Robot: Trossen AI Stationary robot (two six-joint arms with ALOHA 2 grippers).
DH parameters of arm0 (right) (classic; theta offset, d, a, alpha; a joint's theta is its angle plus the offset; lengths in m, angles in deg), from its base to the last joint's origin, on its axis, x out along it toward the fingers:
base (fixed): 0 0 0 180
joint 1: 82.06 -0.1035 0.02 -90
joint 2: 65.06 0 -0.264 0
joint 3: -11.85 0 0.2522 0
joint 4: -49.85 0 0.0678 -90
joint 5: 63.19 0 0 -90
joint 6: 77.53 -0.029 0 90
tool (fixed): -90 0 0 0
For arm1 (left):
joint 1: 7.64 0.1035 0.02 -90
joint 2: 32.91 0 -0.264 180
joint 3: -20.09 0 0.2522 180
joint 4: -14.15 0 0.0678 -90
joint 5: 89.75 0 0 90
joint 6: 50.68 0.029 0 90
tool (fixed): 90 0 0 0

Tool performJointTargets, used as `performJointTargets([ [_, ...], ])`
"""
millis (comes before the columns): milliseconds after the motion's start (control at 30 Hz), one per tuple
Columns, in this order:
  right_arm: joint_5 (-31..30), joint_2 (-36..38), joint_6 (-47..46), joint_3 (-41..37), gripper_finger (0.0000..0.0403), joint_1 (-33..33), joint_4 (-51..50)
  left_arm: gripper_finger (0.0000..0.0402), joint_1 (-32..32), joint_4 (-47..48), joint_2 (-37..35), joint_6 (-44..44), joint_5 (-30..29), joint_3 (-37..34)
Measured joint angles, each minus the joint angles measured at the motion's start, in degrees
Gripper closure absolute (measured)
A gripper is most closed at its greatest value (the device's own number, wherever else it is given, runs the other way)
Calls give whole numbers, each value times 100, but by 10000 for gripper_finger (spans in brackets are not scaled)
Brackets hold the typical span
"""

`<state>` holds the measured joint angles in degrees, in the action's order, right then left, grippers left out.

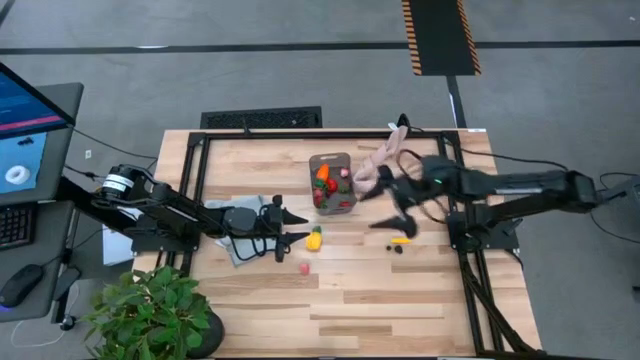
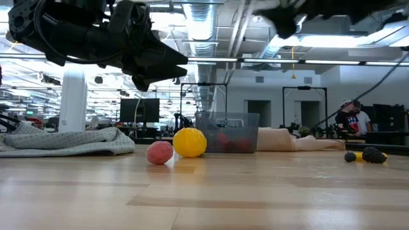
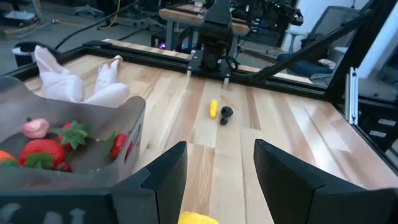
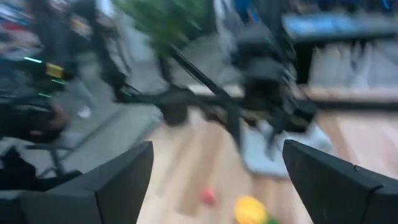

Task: Pick and placing Produce into tupperware
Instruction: Put the yellow pineapple into the black bin

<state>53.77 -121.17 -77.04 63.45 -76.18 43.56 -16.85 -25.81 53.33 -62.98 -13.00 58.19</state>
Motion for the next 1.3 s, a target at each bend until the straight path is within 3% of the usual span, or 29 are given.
performJointTargets([
  [300,-170,1650,-65,-1622,22,-1312,1621,225,16,-134,0,-280,-223,0],
  [567,-315,1783,-456,-2610,23,-1764,2694,225,122,-354,0,-226,-272,0],
  [767,-1006,1872,-888,-2855,23,-1763,2372,225,118,-301,0,-198,-260,1],
  [967,-1069,1821,-477,-2861,23,-1899,2401,225,118,-208,0,-200,-248,2],
  [1067,-1462,1820,-355,-2861,23,-1821,2309,225,120,-191,0,-260,-431,2],
  [1300,-1635,1820,-770,-2861,23,-1698,1660,225,142,-283,0,-336,-651,2],
])
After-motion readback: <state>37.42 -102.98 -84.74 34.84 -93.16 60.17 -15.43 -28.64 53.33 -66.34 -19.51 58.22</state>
